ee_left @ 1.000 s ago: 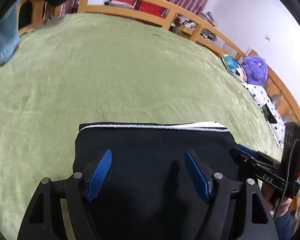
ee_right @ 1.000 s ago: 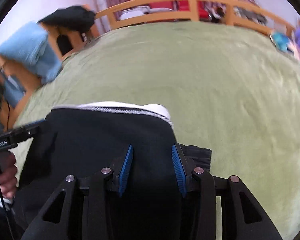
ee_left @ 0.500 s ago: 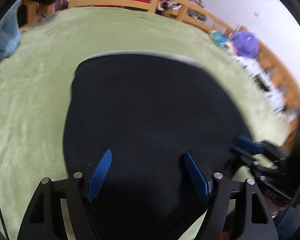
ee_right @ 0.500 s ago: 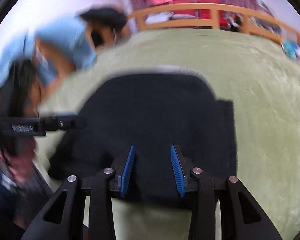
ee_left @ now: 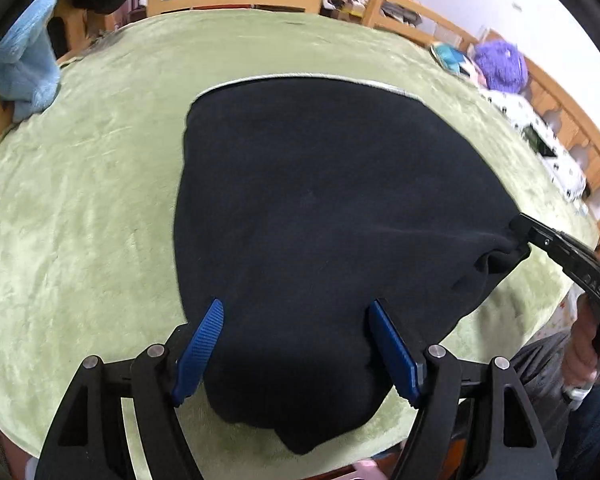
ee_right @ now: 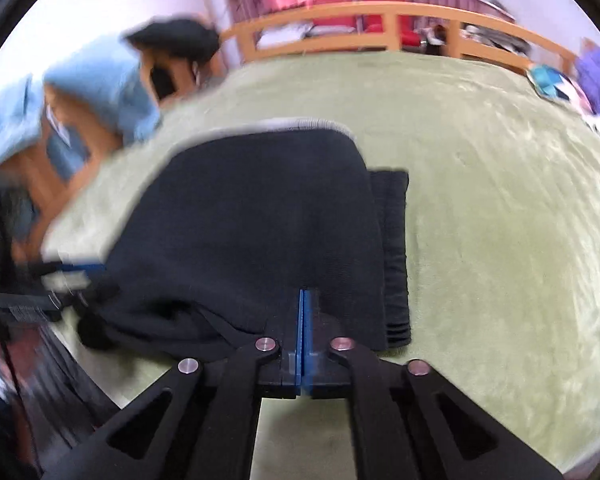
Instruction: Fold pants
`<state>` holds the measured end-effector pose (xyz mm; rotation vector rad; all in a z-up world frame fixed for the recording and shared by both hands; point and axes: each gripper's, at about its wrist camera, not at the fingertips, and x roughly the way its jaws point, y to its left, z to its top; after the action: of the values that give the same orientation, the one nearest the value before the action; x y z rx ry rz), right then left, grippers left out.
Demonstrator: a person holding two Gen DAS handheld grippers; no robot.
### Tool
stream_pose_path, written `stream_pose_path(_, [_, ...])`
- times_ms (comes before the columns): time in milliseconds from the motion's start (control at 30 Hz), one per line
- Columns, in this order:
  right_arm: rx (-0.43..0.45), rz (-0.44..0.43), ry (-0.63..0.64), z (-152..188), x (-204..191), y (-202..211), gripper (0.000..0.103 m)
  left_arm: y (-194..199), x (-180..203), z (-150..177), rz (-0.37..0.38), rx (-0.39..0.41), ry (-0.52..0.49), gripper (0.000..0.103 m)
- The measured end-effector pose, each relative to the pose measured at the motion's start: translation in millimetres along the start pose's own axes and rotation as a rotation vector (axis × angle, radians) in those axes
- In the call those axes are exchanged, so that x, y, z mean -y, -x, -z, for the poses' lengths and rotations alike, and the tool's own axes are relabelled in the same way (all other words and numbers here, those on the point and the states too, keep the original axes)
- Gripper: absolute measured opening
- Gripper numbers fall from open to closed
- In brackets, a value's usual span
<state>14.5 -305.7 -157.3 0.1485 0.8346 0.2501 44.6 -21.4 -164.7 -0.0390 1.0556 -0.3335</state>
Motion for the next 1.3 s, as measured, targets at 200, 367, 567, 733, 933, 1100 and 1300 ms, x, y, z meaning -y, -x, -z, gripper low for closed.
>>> stream_pose_path(200, [0.046,-0.114,0.023,-9.7,-44.0,-20.4,0.017,18.5,-8.1,-3.4,-0.027,0.072,0.02,0.074])
stream_pose_path(367, [-0.148,-0.116,0.196,21.9,-85.3,-61.5,0.011,17.1,-16.8,-10.6,0.061,0.078,0.058,0.074])
stream_pose_path(567, [-0.072,-0.114,0.153,10.3,-65.4,-17.0,0.01,-1.6,0.5,-15.7,0.156,0.072,0.039,0.074])
stream_pose_path(733, [-0.007,0.041,0.093,-7.3,-27.8,-15.4,0.012,-22.2,15.9,-10.1,-0.004,0.066,-0.018,0.073])
stream_pose_path(933, [-0.04,0.013,0.044,3.8,0.1,-36.4,0.0,-20.5,5.1,6.4,-0.025,0.047,-0.054,0.075])
stream_pose_path(1100, [-0.03,0.0,0.018,2.0,4.3,-35.7,0.0,-12.8,-4.4,8.5,0.003,0.036,-0.001,0.076])
stream_pose_path(1300, [-0.016,0.133,-0.031,1.0,-6.8,-7.4,0.015,18.5,4.1,11.9,-0.036,0.071,0.007,0.074])
